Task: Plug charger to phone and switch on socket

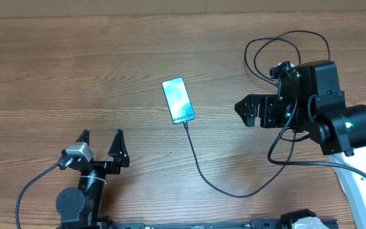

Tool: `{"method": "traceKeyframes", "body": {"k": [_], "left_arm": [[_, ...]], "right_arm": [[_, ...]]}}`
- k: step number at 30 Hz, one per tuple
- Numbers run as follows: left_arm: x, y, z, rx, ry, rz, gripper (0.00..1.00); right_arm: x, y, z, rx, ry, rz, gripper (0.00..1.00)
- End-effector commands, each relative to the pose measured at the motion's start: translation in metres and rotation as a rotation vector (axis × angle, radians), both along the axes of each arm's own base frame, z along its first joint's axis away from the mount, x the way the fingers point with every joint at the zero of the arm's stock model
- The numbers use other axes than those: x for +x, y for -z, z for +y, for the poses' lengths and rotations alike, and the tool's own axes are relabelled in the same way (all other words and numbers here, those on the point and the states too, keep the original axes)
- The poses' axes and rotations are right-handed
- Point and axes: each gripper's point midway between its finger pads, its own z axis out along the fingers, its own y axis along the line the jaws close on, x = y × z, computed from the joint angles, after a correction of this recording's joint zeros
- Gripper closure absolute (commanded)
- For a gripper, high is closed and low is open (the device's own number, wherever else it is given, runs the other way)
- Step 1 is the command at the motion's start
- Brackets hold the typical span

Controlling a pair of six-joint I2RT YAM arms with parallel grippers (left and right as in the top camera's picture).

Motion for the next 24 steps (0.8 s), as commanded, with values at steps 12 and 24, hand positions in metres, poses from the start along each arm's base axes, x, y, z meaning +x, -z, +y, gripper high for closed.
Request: {"method": "traceKeyframes", "body": {"k": [12, 24], "left_arm": [[0.004, 0.037, 0.006, 0.031, -0.02, 0.045, 0.0], [0.004, 0.037, 0.006, 0.031, -0.02, 0.046, 0.0]], "right_arm": [[0.002, -0.005, 0.002, -0.001, -0.008, -0.018, 0.0], [0.002, -0.005, 0.002, 0.0, -0.008, -0.018, 0.0]]}}
